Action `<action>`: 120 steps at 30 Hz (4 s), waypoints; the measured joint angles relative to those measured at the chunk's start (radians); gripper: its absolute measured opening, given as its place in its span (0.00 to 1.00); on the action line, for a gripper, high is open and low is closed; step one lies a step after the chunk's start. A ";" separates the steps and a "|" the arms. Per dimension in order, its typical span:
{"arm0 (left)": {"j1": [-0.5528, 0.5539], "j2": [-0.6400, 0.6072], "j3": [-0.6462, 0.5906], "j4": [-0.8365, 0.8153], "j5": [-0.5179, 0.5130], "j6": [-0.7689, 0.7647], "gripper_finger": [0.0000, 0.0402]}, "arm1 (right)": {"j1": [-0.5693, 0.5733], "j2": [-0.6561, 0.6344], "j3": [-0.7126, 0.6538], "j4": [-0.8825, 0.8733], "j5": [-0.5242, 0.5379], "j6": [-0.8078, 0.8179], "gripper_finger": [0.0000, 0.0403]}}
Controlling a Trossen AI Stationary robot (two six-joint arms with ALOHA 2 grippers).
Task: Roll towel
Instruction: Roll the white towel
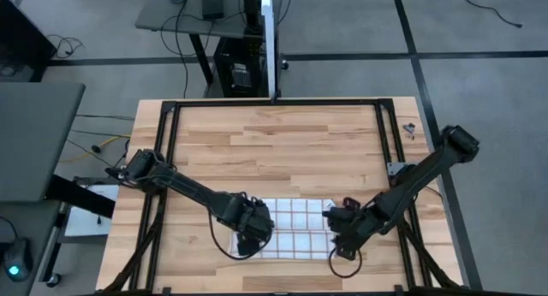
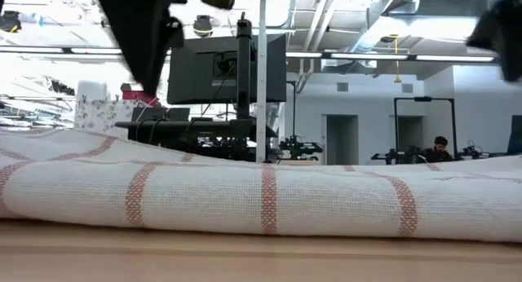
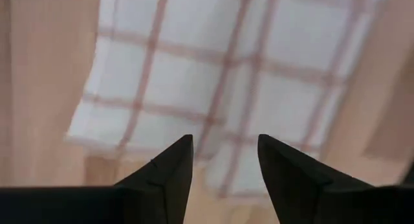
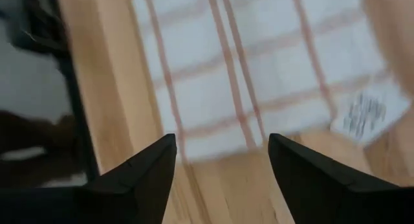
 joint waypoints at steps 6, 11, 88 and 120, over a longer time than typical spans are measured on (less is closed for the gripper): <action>-0.008 0.000 -0.057 0.174 0.015 -0.066 0.39 | 0.016 0.060 0.000 0.134 0.114 -0.085 0.59; -0.038 0.000 -0.083 0.176 0.012 -0.161 0.39 | 0.033 0.193 0.000 0.188 0.114 -0.149 0.59; -0.511 0.000 0.076 -0.026 -0.496 -0.079 0.58 | 0.211 0.653 0.710 -0.334 0.287 -0.048 0.59; -0.373 0.133 -0.243 0.383 -0.582 0.103 0.58 | 0.262 0.744 0.709 -0.354 0.287 0.145 0.59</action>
